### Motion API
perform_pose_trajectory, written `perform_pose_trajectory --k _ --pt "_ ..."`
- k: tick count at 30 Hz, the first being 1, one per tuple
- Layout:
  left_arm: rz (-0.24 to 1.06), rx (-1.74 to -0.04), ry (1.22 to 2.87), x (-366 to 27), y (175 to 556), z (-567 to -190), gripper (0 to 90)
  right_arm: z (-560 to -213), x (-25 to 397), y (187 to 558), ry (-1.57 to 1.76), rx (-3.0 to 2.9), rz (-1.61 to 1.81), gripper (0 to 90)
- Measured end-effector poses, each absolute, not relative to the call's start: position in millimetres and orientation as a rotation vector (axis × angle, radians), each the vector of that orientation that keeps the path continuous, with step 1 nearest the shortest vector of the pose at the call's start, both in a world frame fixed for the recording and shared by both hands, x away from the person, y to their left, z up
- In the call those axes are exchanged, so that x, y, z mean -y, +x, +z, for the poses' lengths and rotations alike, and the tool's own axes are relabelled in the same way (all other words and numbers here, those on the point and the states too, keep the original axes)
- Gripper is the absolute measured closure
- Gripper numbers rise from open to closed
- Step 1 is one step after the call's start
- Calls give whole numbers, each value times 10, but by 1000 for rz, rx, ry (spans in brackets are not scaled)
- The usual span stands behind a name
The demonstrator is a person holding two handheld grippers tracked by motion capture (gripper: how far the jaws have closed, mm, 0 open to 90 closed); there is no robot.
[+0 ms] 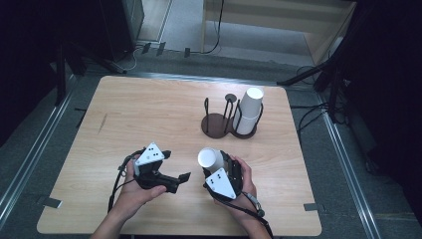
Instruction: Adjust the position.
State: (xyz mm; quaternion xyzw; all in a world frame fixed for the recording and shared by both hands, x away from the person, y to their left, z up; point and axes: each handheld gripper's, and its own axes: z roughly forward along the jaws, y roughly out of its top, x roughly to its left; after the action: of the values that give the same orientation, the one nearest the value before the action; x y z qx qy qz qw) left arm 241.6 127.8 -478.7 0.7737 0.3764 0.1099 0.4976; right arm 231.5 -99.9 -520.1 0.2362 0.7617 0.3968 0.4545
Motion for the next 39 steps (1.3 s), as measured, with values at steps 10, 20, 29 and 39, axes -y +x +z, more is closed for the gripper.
perform_pose_trajectory --k 10,20,29,39 --pt "250 -862 1908 -1181 2373 -4771 71 -5250 882 2242 458 -1897 942 300" --pt "271 -833 1916 -1140 2335 -4761 142 -5273 820 2202 402 -1906 923 301" --pt "274 -802 1930 -1094 2306 -4755 186 -5300 779 2170 365 -1919 932 303" --pt "270 -780 1944 -1079 2299 -4764 248 -5294 770 2137 323 -1935 974 302"
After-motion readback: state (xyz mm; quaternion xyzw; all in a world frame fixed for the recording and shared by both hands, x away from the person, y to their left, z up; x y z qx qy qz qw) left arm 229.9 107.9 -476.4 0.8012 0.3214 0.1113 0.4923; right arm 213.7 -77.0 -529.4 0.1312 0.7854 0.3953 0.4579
